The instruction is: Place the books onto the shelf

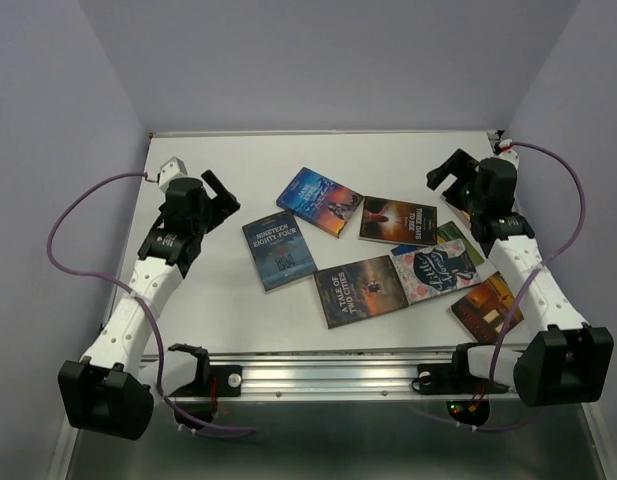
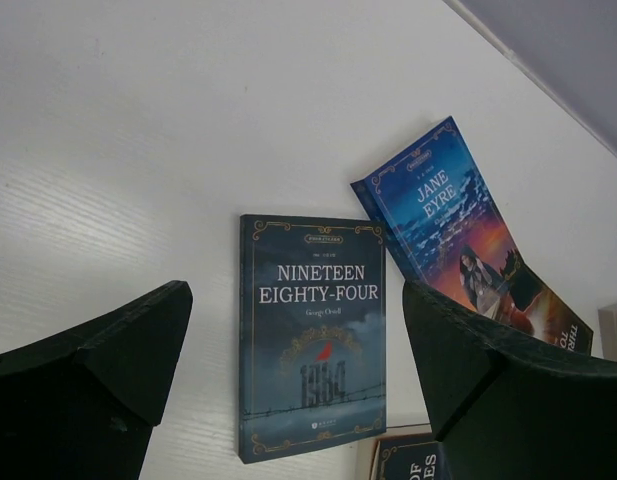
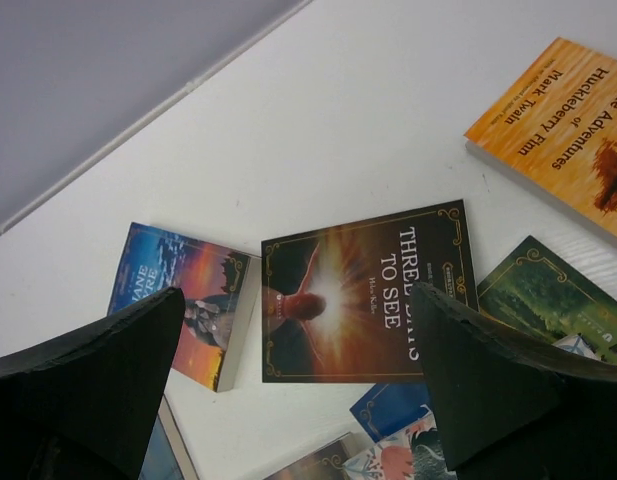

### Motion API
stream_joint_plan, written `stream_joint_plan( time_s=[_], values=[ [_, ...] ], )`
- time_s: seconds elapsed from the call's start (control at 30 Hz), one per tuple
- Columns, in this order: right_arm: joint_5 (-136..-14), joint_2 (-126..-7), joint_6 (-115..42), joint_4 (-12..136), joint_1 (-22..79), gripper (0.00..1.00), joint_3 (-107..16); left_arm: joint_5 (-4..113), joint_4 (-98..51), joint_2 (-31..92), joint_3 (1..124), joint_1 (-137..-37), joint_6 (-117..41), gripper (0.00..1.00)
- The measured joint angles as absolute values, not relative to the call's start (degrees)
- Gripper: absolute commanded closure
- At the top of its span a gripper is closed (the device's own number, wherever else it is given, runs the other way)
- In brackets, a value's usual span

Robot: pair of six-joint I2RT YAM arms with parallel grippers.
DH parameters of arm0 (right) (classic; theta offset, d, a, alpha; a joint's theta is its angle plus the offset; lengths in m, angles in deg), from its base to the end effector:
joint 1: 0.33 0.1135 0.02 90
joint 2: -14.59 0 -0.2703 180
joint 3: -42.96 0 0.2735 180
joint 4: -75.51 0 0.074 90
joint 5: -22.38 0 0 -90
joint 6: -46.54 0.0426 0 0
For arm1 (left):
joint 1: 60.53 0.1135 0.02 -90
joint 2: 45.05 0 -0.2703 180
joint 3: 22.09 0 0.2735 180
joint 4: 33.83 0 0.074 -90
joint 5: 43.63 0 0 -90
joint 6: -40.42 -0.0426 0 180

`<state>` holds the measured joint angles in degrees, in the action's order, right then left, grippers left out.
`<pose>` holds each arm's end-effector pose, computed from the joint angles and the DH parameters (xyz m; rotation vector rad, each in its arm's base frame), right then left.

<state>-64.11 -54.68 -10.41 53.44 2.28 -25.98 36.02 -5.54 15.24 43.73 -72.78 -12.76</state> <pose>0.3053 0.0113 0.3203 0.5581 1.8968 0.3475 0.2607 -0.0488 0.3298 -0.5371 1.9068 -0.3831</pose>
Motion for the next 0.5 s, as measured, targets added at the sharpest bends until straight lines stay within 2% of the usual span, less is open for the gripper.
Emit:
stream_joint_plan(
  time_s=[0.3,0.5],
  values=[
    [-70.56,-56.54,-12.31,55.00,2.28,0.00,-25.50,37.94,-7.53,19.59,46.95,-72.78,-15.03,0.01],
    [-72.13,-64.85,-15.06,55.50,7.00,0.00,-26.86,41.20,-10.57,26.39,51.58,-72.78,-17.85,0.01]
  ],
)
